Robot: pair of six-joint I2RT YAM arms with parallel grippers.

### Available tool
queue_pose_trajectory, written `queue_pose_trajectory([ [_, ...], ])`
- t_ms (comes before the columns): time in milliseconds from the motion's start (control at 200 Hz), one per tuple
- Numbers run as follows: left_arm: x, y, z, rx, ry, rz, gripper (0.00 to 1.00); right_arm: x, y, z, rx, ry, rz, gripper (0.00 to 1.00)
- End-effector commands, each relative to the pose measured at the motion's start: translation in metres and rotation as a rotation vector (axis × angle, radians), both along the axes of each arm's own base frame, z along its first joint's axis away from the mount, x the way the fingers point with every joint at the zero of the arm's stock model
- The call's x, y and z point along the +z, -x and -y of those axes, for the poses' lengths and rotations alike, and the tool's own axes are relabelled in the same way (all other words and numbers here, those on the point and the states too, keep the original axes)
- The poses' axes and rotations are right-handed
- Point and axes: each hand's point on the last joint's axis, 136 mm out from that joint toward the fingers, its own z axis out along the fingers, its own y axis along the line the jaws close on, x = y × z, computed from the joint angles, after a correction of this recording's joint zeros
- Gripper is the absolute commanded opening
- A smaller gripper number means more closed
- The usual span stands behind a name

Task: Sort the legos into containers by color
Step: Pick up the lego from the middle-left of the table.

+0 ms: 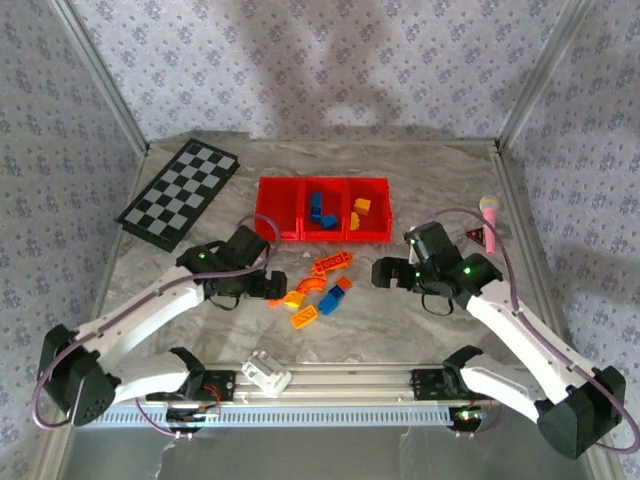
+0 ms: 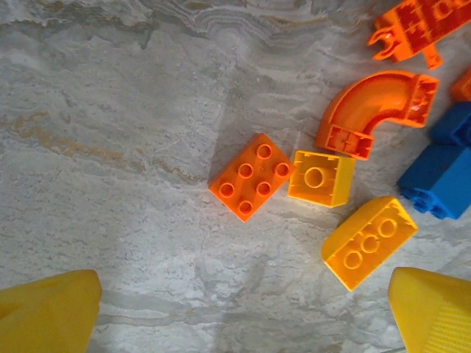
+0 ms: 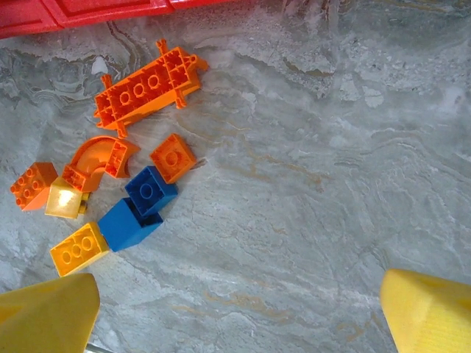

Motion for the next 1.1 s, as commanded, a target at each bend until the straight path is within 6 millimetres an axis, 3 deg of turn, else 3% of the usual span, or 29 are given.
queue_pose_trajectory([
  [0,0.002,-0.009,0.010,-0.104,-0.037,0.018,0.99,0.001,-0.010,-0.005,0.007,-0.014,0.021,1.00],
  [115,-0.006,-0.007,0.023,-0.269,-0.043,-0.001,1.00,-0.002,-0.016,-0.006,0.001,-0.006,0.026,1.00],
  [220,-0.009,-0.016,0.024,-0.412,-0.106,0.069,1.00,-0.005,-0.017,-0.008,0.006,-0.006,0.014,1.00],
  [315,-0.011,-0.011,0.034,-0.611,-0.085,0.127,1.00,-0.005,-0.019,-0.007,0.000,-0.007,0.011,1.00],
  [495,-0.008,-0.012,0.034,-0.793,-0.122,0.218,1.00,-0.003,-0.020,-0.004,0.001,0.003,0.006,1.00],
  [685,-0.039,-0.011,0.012,-0.849,-0.224,0.099,0.99,-0.008,-0.021,0.003,-0.021,-0.001,-0.003,1.00],
  [915,-0.053,-0.015,0.017,-0.840,-0.207,0.070,0.96,-0.015,-0.019,0.006,-0.034,-0.002,-0.022,1.00],
  [1094,-0.072,-0.015,0.017,-0.842,-0.220,0.022,0.86,-0.017,-0.016,0.010,-0.043,0.007,-0.031,1.00],
])
